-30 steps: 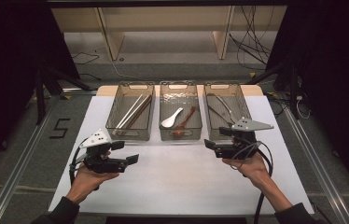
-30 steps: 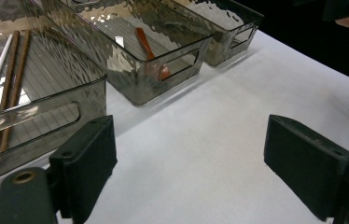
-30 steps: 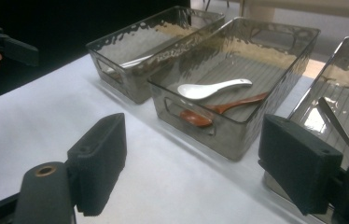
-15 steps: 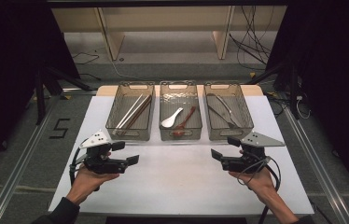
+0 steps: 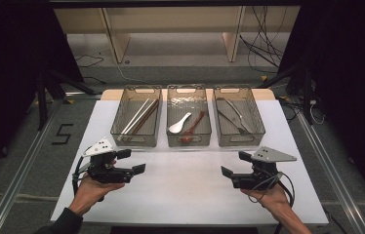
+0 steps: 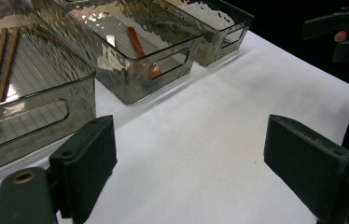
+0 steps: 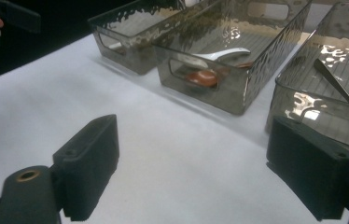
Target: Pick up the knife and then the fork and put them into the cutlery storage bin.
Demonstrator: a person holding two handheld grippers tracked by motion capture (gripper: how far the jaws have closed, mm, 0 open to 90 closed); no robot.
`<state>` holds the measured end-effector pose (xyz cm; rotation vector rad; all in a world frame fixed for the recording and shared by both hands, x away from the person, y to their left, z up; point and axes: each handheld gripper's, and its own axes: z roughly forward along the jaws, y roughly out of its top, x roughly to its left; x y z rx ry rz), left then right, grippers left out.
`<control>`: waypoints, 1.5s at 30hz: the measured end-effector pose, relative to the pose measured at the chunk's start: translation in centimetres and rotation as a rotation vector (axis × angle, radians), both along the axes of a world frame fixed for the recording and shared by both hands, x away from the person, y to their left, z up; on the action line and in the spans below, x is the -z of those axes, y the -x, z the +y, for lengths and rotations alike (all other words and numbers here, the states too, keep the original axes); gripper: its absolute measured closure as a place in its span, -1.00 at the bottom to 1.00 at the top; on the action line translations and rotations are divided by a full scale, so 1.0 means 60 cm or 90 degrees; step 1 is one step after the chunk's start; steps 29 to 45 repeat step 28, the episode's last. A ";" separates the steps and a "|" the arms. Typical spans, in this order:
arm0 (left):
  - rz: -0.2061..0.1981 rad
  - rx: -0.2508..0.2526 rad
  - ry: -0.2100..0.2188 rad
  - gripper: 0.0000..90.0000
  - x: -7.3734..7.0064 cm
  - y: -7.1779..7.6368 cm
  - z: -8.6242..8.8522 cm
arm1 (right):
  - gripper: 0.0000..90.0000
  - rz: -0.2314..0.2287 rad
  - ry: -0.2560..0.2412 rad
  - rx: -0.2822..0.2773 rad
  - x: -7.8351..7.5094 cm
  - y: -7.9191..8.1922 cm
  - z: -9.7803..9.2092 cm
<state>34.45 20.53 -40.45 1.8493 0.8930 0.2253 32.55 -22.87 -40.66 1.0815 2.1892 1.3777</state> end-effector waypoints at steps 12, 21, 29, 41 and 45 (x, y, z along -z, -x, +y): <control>0.003 0.004 -0.002 -0.64 0.002 0.000 -0.002 | -0.61 -0.005 0.004 0.007 0.000 0.005 -0.003; 0.003 0.003 -0.001 -0.64 0.001 0.000 -0.002 | -0.61 -0.008 0.004 0.009 -0.001 0.005 -0.004; 0.003 0.004 -0.002 -0.64 0.001 0.000 -0.002 | -0.61 -0.008 0.005 0.010 -0.001 0.004 -0.004; 0.003 0.004 -0.002 -0.64 0.001 0.000 -0.002 | -0.61 -0.008 0.005 0.010 -0.001 0.004 -0.004; 0.003 0.004 -0.002 -0.64 0.001 0.000 -0.002 | -0.61 -0.008 0.005 0.010 -0.001 0.004 -0.004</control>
